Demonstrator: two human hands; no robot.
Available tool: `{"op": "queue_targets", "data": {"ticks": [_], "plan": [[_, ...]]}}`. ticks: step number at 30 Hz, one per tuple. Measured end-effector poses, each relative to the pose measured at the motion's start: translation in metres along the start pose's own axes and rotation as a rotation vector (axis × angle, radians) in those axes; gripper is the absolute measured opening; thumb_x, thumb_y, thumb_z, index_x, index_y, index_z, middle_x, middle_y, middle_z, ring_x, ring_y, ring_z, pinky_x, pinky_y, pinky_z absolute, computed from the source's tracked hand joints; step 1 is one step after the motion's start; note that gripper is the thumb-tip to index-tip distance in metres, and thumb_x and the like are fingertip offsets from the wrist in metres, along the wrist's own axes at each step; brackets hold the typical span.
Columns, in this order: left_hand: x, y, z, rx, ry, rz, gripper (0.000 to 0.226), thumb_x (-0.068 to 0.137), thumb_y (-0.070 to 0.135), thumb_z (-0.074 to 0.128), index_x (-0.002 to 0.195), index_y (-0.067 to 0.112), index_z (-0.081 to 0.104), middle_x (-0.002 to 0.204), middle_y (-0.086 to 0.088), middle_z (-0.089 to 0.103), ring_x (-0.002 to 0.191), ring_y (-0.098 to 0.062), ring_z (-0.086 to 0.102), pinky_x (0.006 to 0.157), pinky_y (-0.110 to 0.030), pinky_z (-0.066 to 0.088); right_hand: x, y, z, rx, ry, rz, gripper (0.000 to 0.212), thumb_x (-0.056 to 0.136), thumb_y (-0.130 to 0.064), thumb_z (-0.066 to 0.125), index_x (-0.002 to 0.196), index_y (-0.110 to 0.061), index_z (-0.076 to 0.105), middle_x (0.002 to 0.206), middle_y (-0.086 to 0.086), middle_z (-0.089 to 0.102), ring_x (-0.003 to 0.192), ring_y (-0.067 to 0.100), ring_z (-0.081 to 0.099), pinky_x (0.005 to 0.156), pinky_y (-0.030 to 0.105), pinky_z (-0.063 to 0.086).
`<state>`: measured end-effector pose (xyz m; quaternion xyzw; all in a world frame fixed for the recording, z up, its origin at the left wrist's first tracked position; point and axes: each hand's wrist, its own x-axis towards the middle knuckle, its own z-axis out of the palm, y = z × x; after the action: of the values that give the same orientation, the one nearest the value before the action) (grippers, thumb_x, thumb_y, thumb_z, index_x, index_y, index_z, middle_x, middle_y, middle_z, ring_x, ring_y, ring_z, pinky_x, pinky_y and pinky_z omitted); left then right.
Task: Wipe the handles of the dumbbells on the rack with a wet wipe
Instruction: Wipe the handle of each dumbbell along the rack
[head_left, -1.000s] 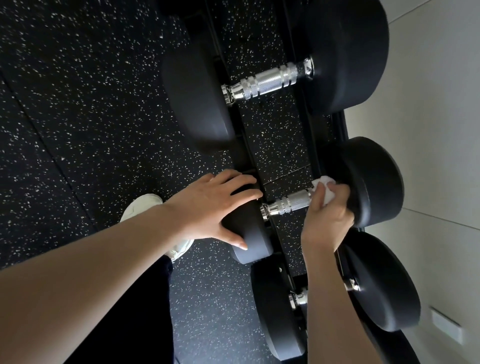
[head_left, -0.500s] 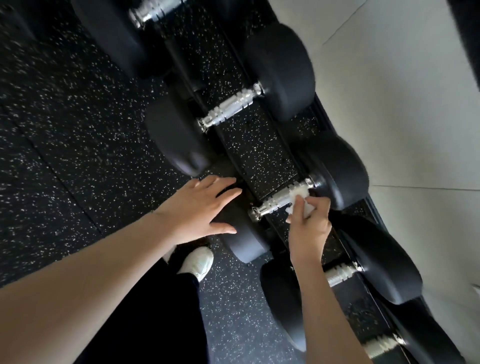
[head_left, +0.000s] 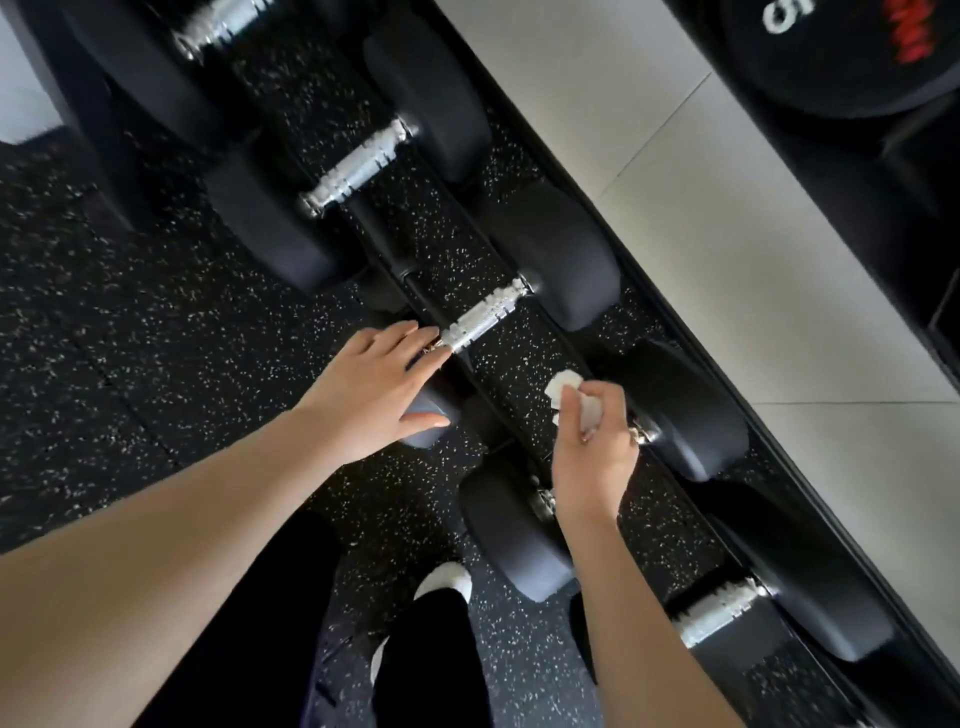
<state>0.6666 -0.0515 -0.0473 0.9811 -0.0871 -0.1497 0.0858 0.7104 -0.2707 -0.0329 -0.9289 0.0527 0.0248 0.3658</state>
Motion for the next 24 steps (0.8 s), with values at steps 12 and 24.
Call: {"op": "queue_targets", "data": {"ticks": [12,24], "plan": [[0.005,-0.059,0.021,-0.074,-0.049,0.196,0.078,0.075,0.065,0.049,0.138,0.019,0.051,0.138,-0.013,0.053,0.130,-0.031,0.047,0.100,-0.049,0.044,0.048,-0.073,0.109,0.121,0.291,0.245,0.016,0.092,-0.028,0.056,0.101,-0.014,0.057,0.086,0.005,0.067,0.070,0.016,0.062,0.055,0.018,0.048],[0.010,-0.065,0.041,-0.158,0.076,0.235,0.065,0.080,0.061,0.039,0.133,0.023,0.042,0.135,-0.011,0.053,0.131,-0.031,0.044,0.096,-0.048,0.045,0.068,-0.080,0.148,0.348,0.679,0.519,0.009,0.078,-0.012,0.073,0.087,-0.011,0.070,0.098,-0.006,0.047,0.095,0.014,0.050,0.076,0.016,0.040]]}}
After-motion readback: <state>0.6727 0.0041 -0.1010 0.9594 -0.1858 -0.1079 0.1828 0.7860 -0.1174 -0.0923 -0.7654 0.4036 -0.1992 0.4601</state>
